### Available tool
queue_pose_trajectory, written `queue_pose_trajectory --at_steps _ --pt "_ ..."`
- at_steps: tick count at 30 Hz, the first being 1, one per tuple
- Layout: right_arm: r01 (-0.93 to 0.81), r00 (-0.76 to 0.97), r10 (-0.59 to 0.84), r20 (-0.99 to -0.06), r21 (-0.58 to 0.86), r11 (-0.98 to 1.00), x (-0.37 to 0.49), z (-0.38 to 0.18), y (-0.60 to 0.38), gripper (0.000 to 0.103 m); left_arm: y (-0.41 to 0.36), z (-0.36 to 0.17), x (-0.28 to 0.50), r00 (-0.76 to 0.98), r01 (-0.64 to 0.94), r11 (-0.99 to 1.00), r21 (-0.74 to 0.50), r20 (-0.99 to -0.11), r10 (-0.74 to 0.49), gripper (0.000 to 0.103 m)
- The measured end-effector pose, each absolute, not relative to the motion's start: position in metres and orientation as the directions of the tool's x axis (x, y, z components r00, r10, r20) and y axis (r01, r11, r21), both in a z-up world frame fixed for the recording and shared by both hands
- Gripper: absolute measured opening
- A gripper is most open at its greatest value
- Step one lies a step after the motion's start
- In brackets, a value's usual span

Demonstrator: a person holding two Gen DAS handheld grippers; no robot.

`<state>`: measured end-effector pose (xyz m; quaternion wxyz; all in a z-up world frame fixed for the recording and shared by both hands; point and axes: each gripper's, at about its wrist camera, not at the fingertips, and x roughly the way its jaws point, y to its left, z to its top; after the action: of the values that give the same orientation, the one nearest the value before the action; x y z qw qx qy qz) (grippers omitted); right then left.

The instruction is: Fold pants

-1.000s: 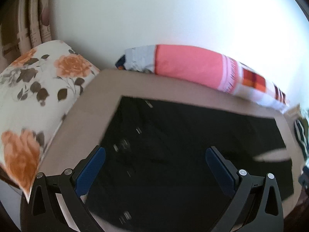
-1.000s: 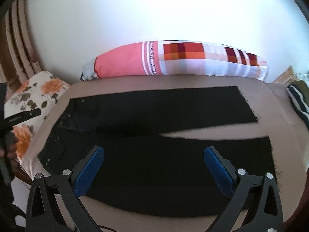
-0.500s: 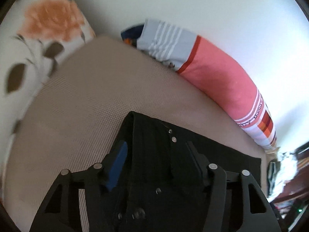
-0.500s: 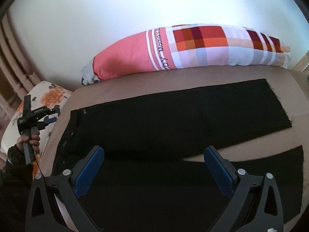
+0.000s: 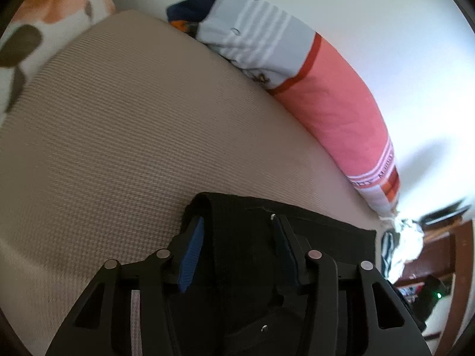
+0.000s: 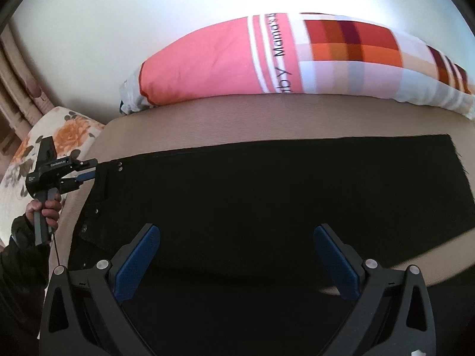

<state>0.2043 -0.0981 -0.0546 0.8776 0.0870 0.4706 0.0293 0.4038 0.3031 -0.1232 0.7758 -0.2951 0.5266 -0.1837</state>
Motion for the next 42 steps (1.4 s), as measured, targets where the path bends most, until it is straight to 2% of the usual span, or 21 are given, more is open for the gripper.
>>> queue_pose_trajectory --at_steps 7,18,19,21,23,31,34,42 --pt "-0.021 0.565 0.157 -0.810 0.177 0.984 0.222 -0.057 -0.087 0.103 0.299 -0.128 0.405 0.345 0.003 0.697 -0.717 -0.653 -0.674 0.034" --pt "-0.115 0.553 0.195 -0.810 0.158 0.981 0.263 -0.069 -0.084 0.103 0.267 -0.142 0.427 0.326 0.034 0.671 -0.740 -0.627 -0.708 0.032" --pt "-0.144 0.549 0.201 -0.811 0.146 0.979 0.269 -0.070 -0.084 0.103 0.268 -0.140 0.426 0.336 0.041 0.686 -0.727 -0.636 -0.694 0.028" --pt "-0.201 0.540 0.210 -0.815 0.117 0.973 0.282 -0.070 -0.084 0.103 0.268 -0.135 0.422 0.355 0.062 0.706 -0.706 -0.645 -0.677 0.008" --pt "-0.257 0.519 0.230 -0.823 0.106 0.961 0.297 -0.071 -0.085 0.103 0.269 -0.125 0.415 0.385 0.086 0.706 -0.703 -0.630 -0.675 0.008" --pt "-0.536 0.326 0.349 -0.879 0.132 0.834 0.360 -0.079 -0.078 0.102 0.261 -0.059 0.367 0.475 0.260 0.692 -0.674 -0.534 -0.699 0.008" --pt "-0.611 0.217 0.382 -0.898 0.180 0.771 0.377 -0.087 -0.071 0.093 0.256 -0.040 0.352 0.489 0.313 0.698 -0.644 -0.521 -0.700 0.008" --pt "-0.750 -0.073 0.391 -0.918 0.309 0.585 0.399 -0.105 -0.052 0.086 0.264 -0.022 0.334 0.500 0.341 0.705 -0.622 -0.516 -0.696 0.008"
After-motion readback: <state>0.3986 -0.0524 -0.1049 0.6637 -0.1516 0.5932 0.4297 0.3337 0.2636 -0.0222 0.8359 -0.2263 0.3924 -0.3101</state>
